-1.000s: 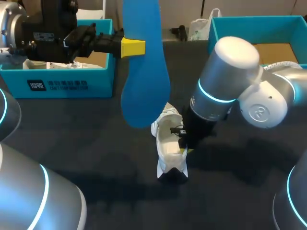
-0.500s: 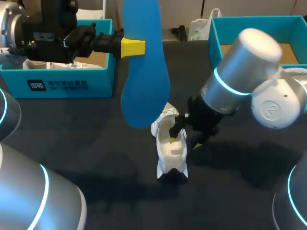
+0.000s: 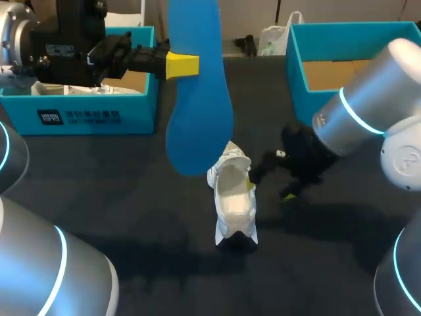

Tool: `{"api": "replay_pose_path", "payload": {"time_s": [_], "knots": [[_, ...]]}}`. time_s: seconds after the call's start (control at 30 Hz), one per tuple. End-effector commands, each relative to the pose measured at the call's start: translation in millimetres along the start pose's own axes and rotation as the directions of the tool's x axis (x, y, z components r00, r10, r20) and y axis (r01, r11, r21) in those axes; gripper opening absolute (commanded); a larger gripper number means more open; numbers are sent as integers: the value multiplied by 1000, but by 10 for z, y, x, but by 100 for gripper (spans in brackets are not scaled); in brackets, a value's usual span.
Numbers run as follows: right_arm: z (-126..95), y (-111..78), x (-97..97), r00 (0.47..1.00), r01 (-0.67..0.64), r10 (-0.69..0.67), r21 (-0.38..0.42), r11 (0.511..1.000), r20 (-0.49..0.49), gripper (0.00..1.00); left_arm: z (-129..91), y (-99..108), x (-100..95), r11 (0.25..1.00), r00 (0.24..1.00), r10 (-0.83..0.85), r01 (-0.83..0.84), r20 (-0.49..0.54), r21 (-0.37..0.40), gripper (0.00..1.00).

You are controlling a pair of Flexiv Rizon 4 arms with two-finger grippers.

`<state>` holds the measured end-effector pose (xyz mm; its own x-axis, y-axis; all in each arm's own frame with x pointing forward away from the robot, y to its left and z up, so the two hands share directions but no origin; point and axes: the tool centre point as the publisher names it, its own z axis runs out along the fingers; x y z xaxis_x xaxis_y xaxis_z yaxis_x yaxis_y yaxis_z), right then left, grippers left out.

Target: Take the shoe out of the shoebox, open the shoe tongue, remove and reinsert the insole, then place the shoe into the shoebox

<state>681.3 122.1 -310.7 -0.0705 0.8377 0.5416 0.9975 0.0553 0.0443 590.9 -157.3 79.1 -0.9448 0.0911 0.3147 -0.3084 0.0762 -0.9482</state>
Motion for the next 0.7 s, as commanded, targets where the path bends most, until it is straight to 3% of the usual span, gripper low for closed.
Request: {"api": "replay_pose_path", "payload": {"time_s": [0.03, 0.3, 0.47, 0.6, 0.63, 0.7], "knots": [[-124, 64, 1, 996, 41, -41, 0, 999, -84, 100, 19, -5, -11, 1000, 1000, 0, 0, 0, -1, 0], [-575, 317, 155, 968, 111, -104, 18, 994, -228, 100, 19, -5, -11, 1000, 1000, 0, 0, 0, -1, 0], [-726, 388, 174, 923, 131, -142, -54, 990, -357, 100, 6, 5, -127, 952, 952, 305, -305, 11, -18, 0], [-777, 388, 185, 893, 106, -139, -99, 989, -428, 100, -29, -10, -218, 810, 810, 585, -586, -21, -13, 0], [-788, 383, 189, 888, 104, -140, -107, 989, -438, 100, -35, -2, -243, 723, 723, 689, -690, -46, -14, 0], [-788, 383, 189, 888, 104, -140, -107, 989, -438, 100, -34, 86, -355, 446, 455, 885, -889, -96, -100, 0]]}}
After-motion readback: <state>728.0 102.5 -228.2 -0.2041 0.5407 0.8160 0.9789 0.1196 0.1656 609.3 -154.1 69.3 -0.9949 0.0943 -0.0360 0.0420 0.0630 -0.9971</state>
